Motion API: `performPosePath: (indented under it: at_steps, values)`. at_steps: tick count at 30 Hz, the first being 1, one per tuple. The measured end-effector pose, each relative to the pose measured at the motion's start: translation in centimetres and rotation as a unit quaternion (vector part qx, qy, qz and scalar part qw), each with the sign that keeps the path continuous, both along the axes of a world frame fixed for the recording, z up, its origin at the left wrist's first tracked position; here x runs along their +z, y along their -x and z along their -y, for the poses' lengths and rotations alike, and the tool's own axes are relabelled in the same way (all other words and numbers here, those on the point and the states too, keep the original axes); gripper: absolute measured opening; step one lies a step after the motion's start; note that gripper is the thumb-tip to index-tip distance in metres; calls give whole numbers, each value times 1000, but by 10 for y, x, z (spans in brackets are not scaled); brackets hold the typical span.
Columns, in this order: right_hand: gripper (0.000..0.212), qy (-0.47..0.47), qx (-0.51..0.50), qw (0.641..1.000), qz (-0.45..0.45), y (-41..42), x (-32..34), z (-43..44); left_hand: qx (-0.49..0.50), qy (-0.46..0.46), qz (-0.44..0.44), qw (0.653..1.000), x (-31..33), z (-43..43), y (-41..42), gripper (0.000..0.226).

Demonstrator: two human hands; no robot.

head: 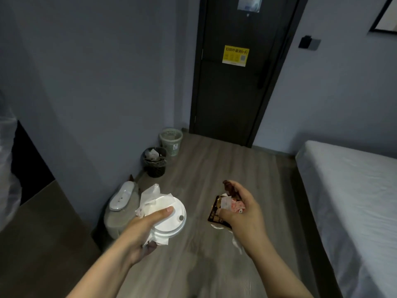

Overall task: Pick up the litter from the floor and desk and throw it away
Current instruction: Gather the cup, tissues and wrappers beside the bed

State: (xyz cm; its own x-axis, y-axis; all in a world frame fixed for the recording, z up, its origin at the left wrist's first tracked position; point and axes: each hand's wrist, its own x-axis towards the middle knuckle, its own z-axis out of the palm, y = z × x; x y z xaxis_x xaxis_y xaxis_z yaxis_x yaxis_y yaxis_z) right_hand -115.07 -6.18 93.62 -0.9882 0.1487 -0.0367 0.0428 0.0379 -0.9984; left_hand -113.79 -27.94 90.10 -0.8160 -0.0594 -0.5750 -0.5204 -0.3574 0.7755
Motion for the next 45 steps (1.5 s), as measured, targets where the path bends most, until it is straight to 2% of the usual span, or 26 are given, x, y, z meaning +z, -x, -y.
performPosePath:
  at_steps: [3, 7, 12, 22, 34, 39, 45]
  values:
    - [72, 10, 0, 1000, -7, 64, -8, 4, -2, 6, -12, 1000, -6, 2, 63, 68]
    - [73, 37, 3, 999, -8, 158, -10, 2, 5, 12, -37, 999, -3, 1, 155, 89]
    - [71, 49, 26, 998, -7, 265, -2, 4, 0, 23, -47, 999, 6, 6, 255, 82]
    - [66, -41, 49, 998, -8, 441, -5, 44, 41, 19, -33, 998, -15, 48, 432, 84]
    - [61, -33, 74, 995, 50, 682, -26, 151, 98, 28, 27, 994, -41, 169, 662, 47]
    - [62, -38, 97, 991, 82, 757, -41, 173, 88, 25, 67, 994, -61, 197, 732, 71]
    - [55, -50, 121, 985, 115, 866, -78, 193, 108, 42, 93, 989, -89, 215, 822, 41]
